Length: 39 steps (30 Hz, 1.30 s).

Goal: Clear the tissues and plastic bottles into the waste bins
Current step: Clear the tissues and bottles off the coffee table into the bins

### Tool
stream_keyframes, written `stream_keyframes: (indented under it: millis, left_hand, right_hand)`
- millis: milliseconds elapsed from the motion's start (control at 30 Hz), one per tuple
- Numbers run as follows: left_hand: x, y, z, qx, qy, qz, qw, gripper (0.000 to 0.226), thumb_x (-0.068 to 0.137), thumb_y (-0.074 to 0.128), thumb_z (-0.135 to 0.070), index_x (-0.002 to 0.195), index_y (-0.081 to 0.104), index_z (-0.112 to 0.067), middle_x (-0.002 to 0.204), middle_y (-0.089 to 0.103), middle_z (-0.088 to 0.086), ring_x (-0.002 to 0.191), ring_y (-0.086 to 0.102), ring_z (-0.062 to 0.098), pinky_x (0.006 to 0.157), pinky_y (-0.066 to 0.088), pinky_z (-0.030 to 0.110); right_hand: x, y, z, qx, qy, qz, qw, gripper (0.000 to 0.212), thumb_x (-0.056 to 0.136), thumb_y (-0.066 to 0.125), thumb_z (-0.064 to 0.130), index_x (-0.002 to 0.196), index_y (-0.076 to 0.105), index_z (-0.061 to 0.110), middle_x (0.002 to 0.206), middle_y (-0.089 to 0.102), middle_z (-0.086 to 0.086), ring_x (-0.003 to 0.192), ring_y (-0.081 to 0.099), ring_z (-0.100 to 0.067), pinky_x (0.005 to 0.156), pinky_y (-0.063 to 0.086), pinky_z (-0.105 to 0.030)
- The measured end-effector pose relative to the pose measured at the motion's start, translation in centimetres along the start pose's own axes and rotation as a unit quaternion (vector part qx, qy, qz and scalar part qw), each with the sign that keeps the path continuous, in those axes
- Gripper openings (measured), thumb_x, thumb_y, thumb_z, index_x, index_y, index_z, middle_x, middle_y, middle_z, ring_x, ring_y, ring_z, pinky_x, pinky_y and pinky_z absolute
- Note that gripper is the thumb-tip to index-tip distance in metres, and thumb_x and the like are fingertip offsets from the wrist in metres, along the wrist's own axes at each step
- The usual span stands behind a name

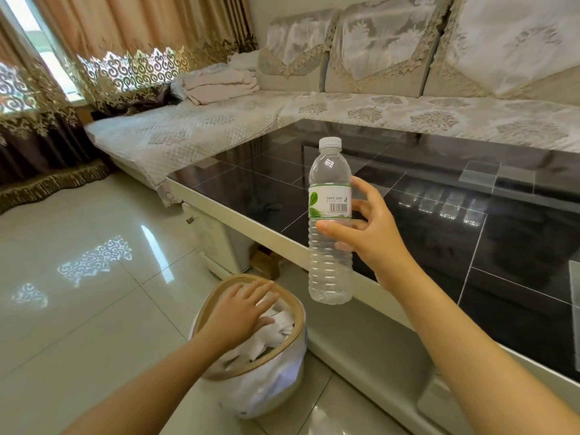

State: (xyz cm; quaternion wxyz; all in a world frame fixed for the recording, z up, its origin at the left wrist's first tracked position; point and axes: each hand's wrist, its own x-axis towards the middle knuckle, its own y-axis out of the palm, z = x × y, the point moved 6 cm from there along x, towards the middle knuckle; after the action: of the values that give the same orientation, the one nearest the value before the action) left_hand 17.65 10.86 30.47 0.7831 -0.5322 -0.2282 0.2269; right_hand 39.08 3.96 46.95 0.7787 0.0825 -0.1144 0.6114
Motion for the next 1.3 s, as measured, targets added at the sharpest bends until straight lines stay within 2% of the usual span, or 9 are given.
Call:
stream_keyframes:
  millis: [133,333,400,500,867,967,1100,1200,1300]
  left_hand:
    - [2.0,-3.2,-0.2,-0.011,-0.012,-0.056,0.998,0.051,0.077,0.074,-0.046,0.122,0.064,-0.024,0.126,0.064,0.001,0.114,0.062,0.022,0.086,0.055,0.038]
    - [4.9,-7.5,-1.4,-0.063,-0.032,-0.132,0.989,0.053,0.075,0.077,-0.038,0.123,0.063,-0.021,0.126,0.063,0.002,0.112,0.062,0.024,0.085,0.052,0.036]
    - [6.1,-9.3,-2.5,-0.080,-0.017,-0.165,0.983,0.049,0.079,0.074,-0.037,0.123,0.063,-0.020,0.127,0.062,0.003,0.113,0.062,0.026,0.087,0.052,0.039]
    - [7.7,-12.3,-4.8,-0.089,0.006,-0.206,0.975,0.045,0.090,0.047,-0.042,0.126,0.062,-0.020,0.130,0.061,0.003,0.114,0.060,0.025,0.085,0.052,0.039]
    - [13.6,-18.7,-21.3,-0.151,0.172,-0.297,0.927,0.041,0.088,0.054,-0.032,0.127,0.061,-0.020,0.129,0.061,0.000,0.111,0.060,0.022,0.077,0.046,0.036]
    - [13.7,-19.8,-26.6,-0.166,0.231,-0.312,0.906,0.040,0.089,0.056,-0.032,0.126,0.062,-0.020,0.128,0.062,-0.001,0.110,0.060,0.021,0.075,0.045,0.034]
    - [13.1,-21.0,-32.9,-0.179,0.307,-0.318,0.879,0.036,0.092,0.054,-0.032,0.125,0.063,-0.021,0.126,0.063,-0.001,0.109,0.061,0.020,0.075,0.046,0.034]
    - [12.6,-21.8,-36.6,-0.188,0.344,-0.306,0.867,0.036,0.092,0.052,-0.034,0.125,0.063,-0.021,0.126,0.062,-0.001,0.108,0.060,0.020,0.075,0.047,0.035]
    - [11.8,-22.4,-39.1,-0.184,0.384,-0.289,0.858,0.038,0.092,0.052,-0.035,0.126,0.061,-0.021,0.128,0.061,-0.001,0.110,0.060,0.020,0.074,0.048,0.035]
  right_hand:
    - [-0.6,-1.6,0.4,-0.003,-0.004,-0.021,1.000,0.081,0.068,0.081,0.023,0.132,0.037,0.042,0.118,0.061,0.006,0.093,0.067,-0.005,0.072,0.058,-0.027]
    - [-2.5,-6.3,1.8,-0.013,-0.011,-0.077,0.997,0.089,0.060,0.082,0.030,0.135,0.036,0.041,0.121,0.060,0.005,0.094,0.068,-0.009,0.078,0.058,-0.035]
    - [-4.0,-8.5,2.5,-0.030,-0.016,-0.104,0.994,0.092,0.055,0.082,0.034,0.134,0.036,0.043,0.124,0.058,0.005,0.096,0.067,-0.010,0.080,0.057,-0.035]
    - [-7.0,-12.2,3.4,-0.047,-0.027,-0.147,0.988,0.093,0.058,0.083,0.027,0.135,0.035,0.042,0.126,0.054,0.008,0.099,0.066,-0.011,0.082,0.057,-0.036]
    - [-24.5,-24.0,4.7,-0.117,0.035,-0.305,0.945,0.087,0.057,0.082,0.024,0.130,0.040,0.047,0.128,0.055,0.011,0.111,0.061,-0.009,0.089,0.053,-0.037]
    - [-30.0,-25.7,4.1,-0.129,0.065,-0.346,0.927,0.088,0.058,0.081,0.018,0.131,0.039,0.045,0.128,0.055,0.012,0.111,0.060,-0.006,0.085,0.055,-0.030]
    - [-37.0,-27.2,1.6,-0.107,0.117,-0.392,0.906,0.091,0.060,0.081,0.006,0.131,0.039,0.044,0.127,0.053,0.016,0.110,0.058,0.000,0.074,0.054,-0.017]
    - [-41.6,-27.7,-1.6,-0.091,0.171,-0.419,0.887,0.094,0.057,0.084,0.011,0.125,0.037,0.055,0.127,0.049,0.025,0.110,0.058,0.000,0.078,0.054,-0.019]
    - [-44.8,-27.6,-4.8,-0.082,0.212,-0.430,0.874,0.098,0.056,0.085,0.006,0.128,0.036,0.050,0.127,0.050,0.020,0.107,0.060,-0.003,0.077,0.055,-0.021]
